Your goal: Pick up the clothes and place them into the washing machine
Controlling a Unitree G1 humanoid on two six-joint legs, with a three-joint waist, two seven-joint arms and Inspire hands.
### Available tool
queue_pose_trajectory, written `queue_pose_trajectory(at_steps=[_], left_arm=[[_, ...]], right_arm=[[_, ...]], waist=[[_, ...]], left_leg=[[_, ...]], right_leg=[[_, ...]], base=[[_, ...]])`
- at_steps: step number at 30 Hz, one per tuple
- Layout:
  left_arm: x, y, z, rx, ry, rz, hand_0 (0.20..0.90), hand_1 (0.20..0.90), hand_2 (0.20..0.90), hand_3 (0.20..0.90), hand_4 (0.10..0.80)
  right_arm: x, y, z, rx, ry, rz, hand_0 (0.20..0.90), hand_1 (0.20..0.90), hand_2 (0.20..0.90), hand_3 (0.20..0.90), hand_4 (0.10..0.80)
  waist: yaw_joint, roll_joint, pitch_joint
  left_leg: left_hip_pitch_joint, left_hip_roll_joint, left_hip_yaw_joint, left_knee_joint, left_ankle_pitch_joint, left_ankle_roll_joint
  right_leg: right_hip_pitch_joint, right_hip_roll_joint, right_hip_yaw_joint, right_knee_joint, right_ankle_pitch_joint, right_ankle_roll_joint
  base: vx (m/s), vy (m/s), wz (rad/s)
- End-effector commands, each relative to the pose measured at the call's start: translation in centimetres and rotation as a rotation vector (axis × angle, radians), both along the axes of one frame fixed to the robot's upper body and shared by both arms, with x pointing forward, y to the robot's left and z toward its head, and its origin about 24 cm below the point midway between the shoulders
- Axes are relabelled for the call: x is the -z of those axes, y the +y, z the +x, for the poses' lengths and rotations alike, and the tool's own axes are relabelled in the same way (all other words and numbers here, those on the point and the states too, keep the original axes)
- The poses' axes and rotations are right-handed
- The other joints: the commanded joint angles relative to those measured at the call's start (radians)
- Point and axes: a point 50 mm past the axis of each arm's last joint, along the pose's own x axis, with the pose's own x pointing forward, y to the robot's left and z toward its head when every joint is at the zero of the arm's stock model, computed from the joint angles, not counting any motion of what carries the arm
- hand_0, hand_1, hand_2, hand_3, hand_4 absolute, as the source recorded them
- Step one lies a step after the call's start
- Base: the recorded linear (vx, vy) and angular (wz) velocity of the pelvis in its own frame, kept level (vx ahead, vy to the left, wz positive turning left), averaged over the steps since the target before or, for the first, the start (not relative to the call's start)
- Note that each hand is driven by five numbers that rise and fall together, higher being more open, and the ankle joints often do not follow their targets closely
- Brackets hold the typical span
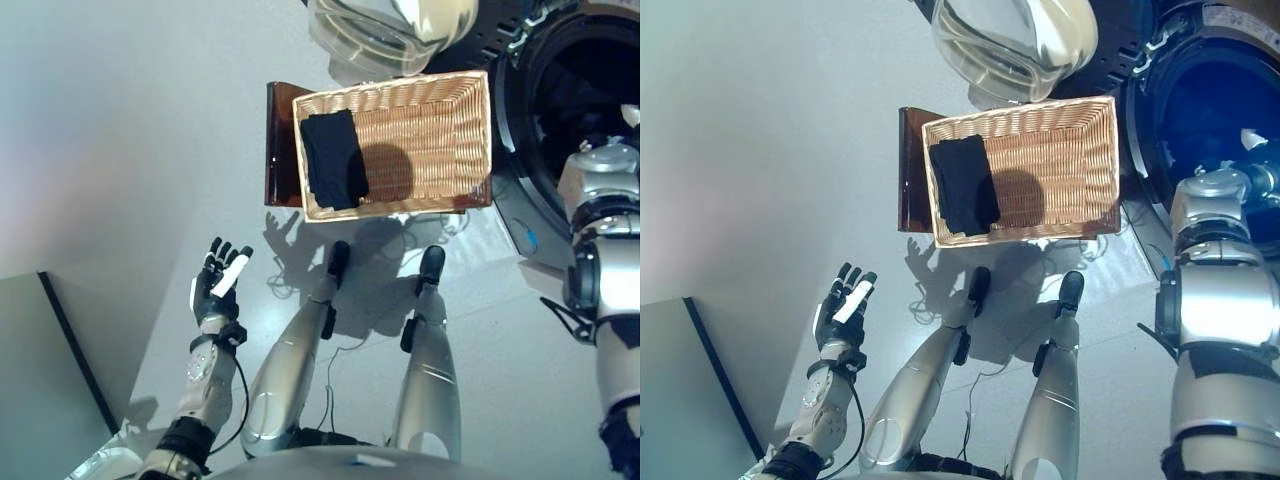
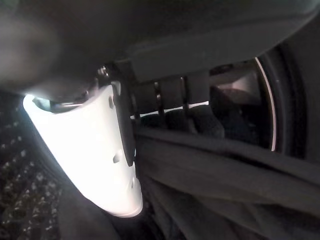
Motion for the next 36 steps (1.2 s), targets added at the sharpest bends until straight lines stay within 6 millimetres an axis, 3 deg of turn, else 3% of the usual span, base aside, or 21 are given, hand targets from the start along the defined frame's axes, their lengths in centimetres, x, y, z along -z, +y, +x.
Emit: queue_pose_trajectory(at_steps=[1, 7, 13, 23, 29, 36], left_arm=[[-0.3, 1.6, -1.5, -0.014, -0.023, 0.057, 0.900, 0.900, 0.900, 0.900, 0.800], [-0.6, 1.4, -1.4, 0.004, -0.033, 0.055, 0.900, 0.900, 0.900, 0.900, 0.800], [-0.7, 1.4, -1.4, -0.001, -0.035, 0.049, 0.900, 0.900, 0.900, 0.900, 0.800], [-0.8, 1.9, -1.3, -0.025, -0.032, 0.052, 0.900, 0.900, 0.900, 0.900, 0.800], [-0.9, 2.5, -1.5, -0.037, -0.033, 0.070, 0.900, 0.900, 0.900, 0.900, 0.800], [-1.2, 2.5, -1.5, -0.042, -0.050, 0.068, 0.900, 0.900, 0.900, 0.900, 0.800]], right_arm=[[-8.6, -4.1, -4.9, 0.171, -0.195, -0.238, 0.200, 0.200, 0.200, 0.200, 0.300], [-10.1, -6.3, -7.6, 0.260, -0.187, -0.223, 0.200, 0.200, 0.200, 0.200, 0.300], [-11.0, -7.1, -9.1, 0.315, -0.189, -0.226, 0.200, 0.200, 0.200, 0.200, 0.300], [-11.4, -9.6, -13.0, 0.428, -0.184, -0.193, 0.200, 0.200, 0.200, 0.200, 0.300], [-12.6, -10.0, -14.0, 0.414, -0.131, -0.252, 0.200, 0.200, 0.200, 0.200, 0.300], [-14.9, -8.7, -13.1, 0.369, -0.116, -0.344, 0.200, 0.200, 0.200, 0.200, 0.300]], waist=[[0.000, 0.055, -0.089], [0.005, 0.073, -0.084], [-0.004, 0.083, -0.076], [-0.030, 0.067, -0.065], [-0.046, 0.050, -0.056], [-0.062, 0.054, -0.021]], left_leg=[[0.004, 0.016, 0.004, -0.156, 0.080, -0.082], [-0.002, 0.015, 0.005, -0.167, 0.088, -0.086], [-0.010, 0.015, 0.011, -0.168, 0.093, -0.088], [-0.021, 0.019, 0.021, -0.172, 0.097, -0.092], [-0.017, 0.023, 0.027, -0.182, 0.102, -0.097], [-0.028, 0.029, 0.047, -0.183, 0.110, -0.100]], right_leg=[[0.000, 0.036, -0.014, 0.125, -0.166, -0.010], [-0.014, 0.033, -0.012, 0.128, -0.168, -0.009], [-0.036, 0.037, -0.004, 0.140, -0.168, -0.011], [-0.058, 0.044, 0.001, 0.151, -0.166, -0.014], [-0.057, 0.048, 0.008, 0.140, -0.160, -0.014], [-0.083, 0.061, 0.023, 0.147, -0.157, -0.019]], base=[[0.000, 0.000, 0.00], [-0.003, -0.001, 0.01], [-0.003, 0.000, 0.02], [-0.004, -0.002, 0.01], [0.000, 0.000, 0.00], [-0.028, -0.019, -0.05]])
